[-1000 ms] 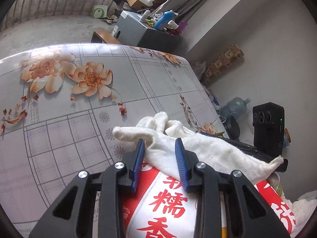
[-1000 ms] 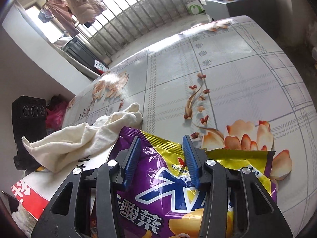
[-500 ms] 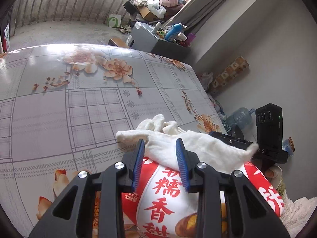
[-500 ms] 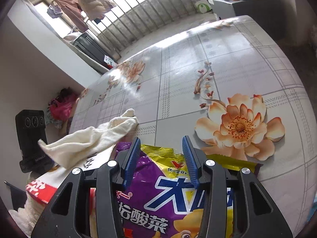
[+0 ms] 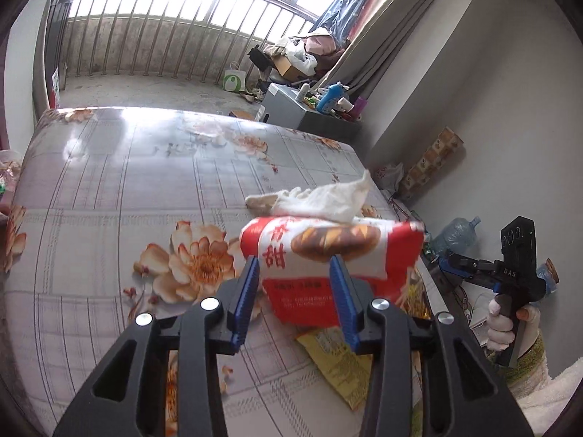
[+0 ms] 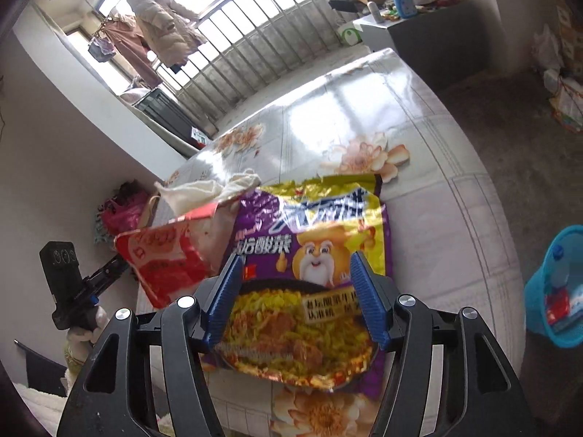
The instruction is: Collect trash
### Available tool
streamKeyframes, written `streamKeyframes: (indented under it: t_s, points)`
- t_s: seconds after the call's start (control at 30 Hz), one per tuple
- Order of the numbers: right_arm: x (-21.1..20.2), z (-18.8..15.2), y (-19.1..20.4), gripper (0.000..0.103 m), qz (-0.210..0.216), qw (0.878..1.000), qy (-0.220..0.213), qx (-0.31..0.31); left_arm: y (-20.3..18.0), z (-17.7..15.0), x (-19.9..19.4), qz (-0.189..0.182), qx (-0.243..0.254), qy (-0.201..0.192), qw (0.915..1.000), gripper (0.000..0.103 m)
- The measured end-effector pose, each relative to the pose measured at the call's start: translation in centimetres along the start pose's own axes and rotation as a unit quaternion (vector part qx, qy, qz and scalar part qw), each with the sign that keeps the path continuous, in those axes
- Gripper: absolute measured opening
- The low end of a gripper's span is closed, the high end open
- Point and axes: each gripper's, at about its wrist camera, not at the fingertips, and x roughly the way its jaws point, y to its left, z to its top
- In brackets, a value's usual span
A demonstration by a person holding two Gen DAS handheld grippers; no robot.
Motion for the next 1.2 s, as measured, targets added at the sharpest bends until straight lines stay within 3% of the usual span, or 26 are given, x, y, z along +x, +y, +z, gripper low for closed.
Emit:
streamKeyframes:
  t_s: [0.17,0.27,0.37,0.53,0.6,0.67,0.73,1.03,1.2]
  points:
    - [-1.0,-4.5,2.1,0.057,0.024,0.999,0.017,-0.023,-0.6,-6.3,0.5,-0.031,-0.056,0.07,0.9955,0.042]
    - [0.4,-5.2,5.0,0.031,0.027,0.997,0.02,-0.076,-2.1,-7.9,2.0,-0.03,-0.05,0.091,0.9941,0.042]
    - [2.5,-5.6,7.9,0.015,0.066,0.991,0.039,-0.113,-2.4,-8.1,3.8,-0.039,-0.073,0.105,0.9911,0.042]
    - [6.5,-7.4,11.1,0.006,0.083,0.978,0.083,-0.17,-1.7,-7.4,5.4,-0.035,-0.102,0.101,0.989,0.042]
    - [7.8,-8.4,11.3,0.006,0.061,0.977,0.094,-0.184,-1.6,-7.1,6.0,-0.032,-0.106,0.101,0.9887,0.039]
    - [8.6,-8.8,11.1,0.006,0.008,0.977,0.097,-0.19,-1.7,-6.9,6.3,-0.026,-0.097,0.1,0.9899,0.035]
    - [9.0,-8.8,10.1,0.006,-0.009,0.98,0.094,-0.174,-1.9,-6.9,6.3,-0.023,-0.09,0.098,0.9908,0.035]
    - [8.6,-7.6,9.9,0.009,0.036,0.989,0.069,-0.126,-1.3,-7.4,6.1,-0.046,-0.106,0.098,0.9885,0.034]
    - [10.9,-8.1,9.5,0.01,0.025,0.989,0.098,-0.111,0.2,-7.7,5.0,-0.1,-0.146,0.085,0.9806,0.032]
